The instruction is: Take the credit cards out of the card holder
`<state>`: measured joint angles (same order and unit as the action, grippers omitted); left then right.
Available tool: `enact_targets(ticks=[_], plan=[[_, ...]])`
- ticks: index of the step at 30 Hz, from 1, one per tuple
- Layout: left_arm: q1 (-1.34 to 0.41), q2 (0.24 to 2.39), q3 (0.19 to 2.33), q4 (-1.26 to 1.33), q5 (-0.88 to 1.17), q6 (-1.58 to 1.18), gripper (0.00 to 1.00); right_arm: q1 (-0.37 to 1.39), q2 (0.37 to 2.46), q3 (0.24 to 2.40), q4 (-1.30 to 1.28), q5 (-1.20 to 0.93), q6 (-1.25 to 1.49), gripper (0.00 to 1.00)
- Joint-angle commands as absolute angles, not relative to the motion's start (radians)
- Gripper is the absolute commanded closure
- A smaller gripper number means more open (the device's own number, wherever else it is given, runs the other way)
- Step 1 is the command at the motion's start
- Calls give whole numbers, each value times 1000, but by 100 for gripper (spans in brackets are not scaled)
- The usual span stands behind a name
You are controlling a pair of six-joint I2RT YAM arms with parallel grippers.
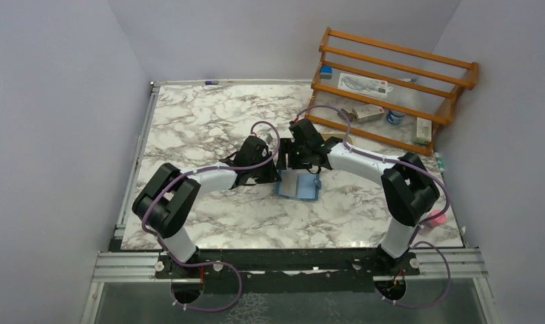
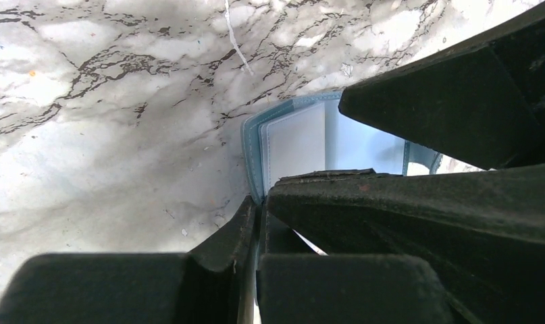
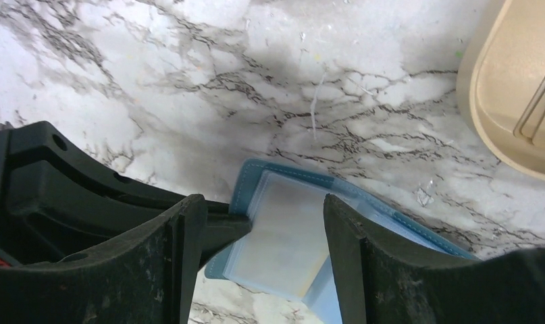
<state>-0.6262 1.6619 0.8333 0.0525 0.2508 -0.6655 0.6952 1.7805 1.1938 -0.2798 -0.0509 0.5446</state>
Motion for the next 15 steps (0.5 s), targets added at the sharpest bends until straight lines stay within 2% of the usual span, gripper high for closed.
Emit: enact_targets(ticks=[1, 2, 11, 15], plan=[[-635, 1684, 795, 70, 273, -665, 100, 709, 1787, 1198, -352, 9, 543, 31], [-635, 1686, 787, 75, 272, -667, 100, 709, 1782, 1190, -354, 27, 550, 31], [-613, 1713, 686, 231, 326, -696, 70, 709, 1752, 1127, -331, 25, 568, 31], [-607, 1732, 657, 285, 349, -710, 65, 709, 1755, 1120, -331, 19, 574, 31]])
